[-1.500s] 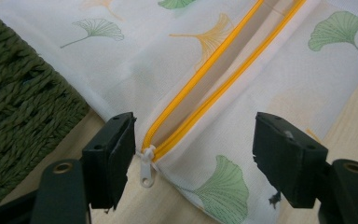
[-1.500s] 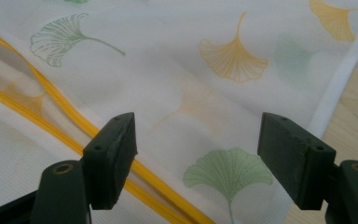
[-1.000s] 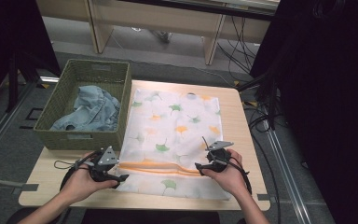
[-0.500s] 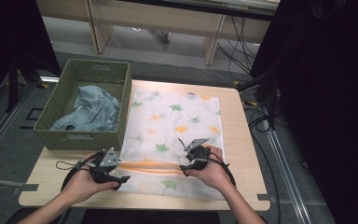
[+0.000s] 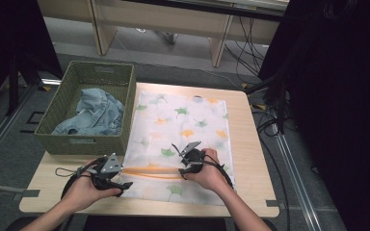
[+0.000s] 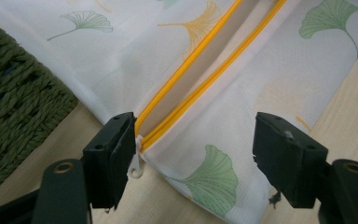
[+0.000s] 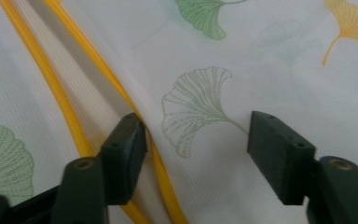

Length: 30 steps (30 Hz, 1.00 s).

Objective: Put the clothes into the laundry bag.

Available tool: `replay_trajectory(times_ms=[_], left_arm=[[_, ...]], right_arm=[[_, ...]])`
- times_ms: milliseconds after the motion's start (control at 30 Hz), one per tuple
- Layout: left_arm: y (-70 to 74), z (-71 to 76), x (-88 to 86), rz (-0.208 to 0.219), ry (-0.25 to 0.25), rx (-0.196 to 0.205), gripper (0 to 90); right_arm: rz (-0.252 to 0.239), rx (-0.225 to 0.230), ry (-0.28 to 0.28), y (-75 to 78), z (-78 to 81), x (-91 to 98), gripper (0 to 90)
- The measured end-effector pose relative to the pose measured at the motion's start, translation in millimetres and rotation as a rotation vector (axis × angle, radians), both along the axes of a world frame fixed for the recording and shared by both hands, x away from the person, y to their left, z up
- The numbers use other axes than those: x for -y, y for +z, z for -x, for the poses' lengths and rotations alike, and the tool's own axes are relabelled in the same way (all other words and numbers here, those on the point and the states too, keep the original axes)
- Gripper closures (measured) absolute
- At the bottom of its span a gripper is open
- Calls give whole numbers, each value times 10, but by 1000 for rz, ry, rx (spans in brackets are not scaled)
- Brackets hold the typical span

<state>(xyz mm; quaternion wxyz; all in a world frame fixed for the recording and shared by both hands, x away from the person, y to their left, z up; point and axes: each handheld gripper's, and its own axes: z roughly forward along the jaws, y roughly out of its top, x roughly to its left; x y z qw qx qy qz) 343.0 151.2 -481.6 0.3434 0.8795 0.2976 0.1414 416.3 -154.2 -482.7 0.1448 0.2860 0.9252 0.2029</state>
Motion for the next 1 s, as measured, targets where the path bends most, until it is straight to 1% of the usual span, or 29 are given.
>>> replay_trajectory(times_ms=[33, 67, 133, 167, 200, 233, 267, 300, 333, 367, 433, 467, 533, 567, 600, 633, 667, 700, 733, 767, 800, 833, 867, 900, 933, 967, 1000], left_arm=[[-1, 3, -3, 0, 2, -1, 298], [-1, 6, -7, -2, 4, -1, 299], [-1, 12, -15, 0, 11, 0, 299], [-1, 12, -15, 0, 11, 0, 300], [1, 11, -21, -2, 10, -1, 300], [1, 12, -24, -1, 10, -2, 301], [1, 12, -24, -1, 10, -2, 301], [0, 13, -24, -1, 11, -1, 301], [0, 12, -24, 0, 10, -2, 301], [1, 12, -24, 1, 10, -1, 303], [3, 12, -24, 5, 10, 0, 304], [6, 13, -23, 10, 10, 3, 306], [15, 13, -25, 17, 12, 12, 312], [28, 17, -27, 36, 17, 23, 320], [39, 16, -33, 39, 18, 30, 324], [46, 17, -36, 47, 20, 37, 328], [46, 17, -36, 47, 20, 37, 331], [53, 18, -39, 56, 24, 43, 337], [60, 21, -40, 68, 29, 50, 340], [71, 19, -45, 72, 28, 58, 343], [88, 25, -48, 89, 32, 72, 346], [88, 25, -48, 89, 32, 72, 347], [97, 26, -51, 97, 29, 79, 349], [101, 29, -51, 101, 31, 82, 349], [112, 31, -54, 107, 29, 89, 350], [112, 31, -54, 107, 29, 89, 351], [117, 34, -52, 113, 31, 95, 351]], right_arm=[[-2, -11, -11, -1, 1, -7, 449], [-10, -11, 1, -9, -12, -8, 539], [-26, -28, -2, -11, -17, -16, 608], [-26, -28, -2, -11, -17, -16, 608], [-32, -40, -33, -5, 8, -29, 644], [-27, -17, 12, 21, -22, -24, 744], [-33, -22, 1, 33, -18, -31, 776], [-33, -22, 1, 33, -18, -31, 776], [-30, -14, 8, 45, -24, -28, 807], [-41, -33, -21, 66, -6, -35, 851], [-41, -29, -19, 77, -13, -33, 866], [-39, -22, -2, 92, -35, -28, 875], [-47, -10, -2, 131, -56, -28, 887], [-65, 3, -9, 204, -84, -38, 889], [-83, -11, -51, 237, -64, -54, 889], [-89, 10, -47, 274, -84, -56, 889], [-89, 10, -47, 274, -84, -56, 889], [-111, 46, -27, 346, -127, -60, 890], [-129, 38, -77, 382, -105, -81, 890], [-139, 63, -50, 406, -137, -78, 891], [-153, 76, -48, 430, -151, -83, 891], [-153, 76, -48, 430, -151, -83, 891], [-179, 88, -61, 472, -165, -89, 892], [-179, 88, -61, 472, -165, -89, 892], [-207, 84, -106, 500, -148, -102, 893], [-207, 84, -106, 500, -148, -102, 893], [-210, 104, -82, 512, -172, -95, 893]])
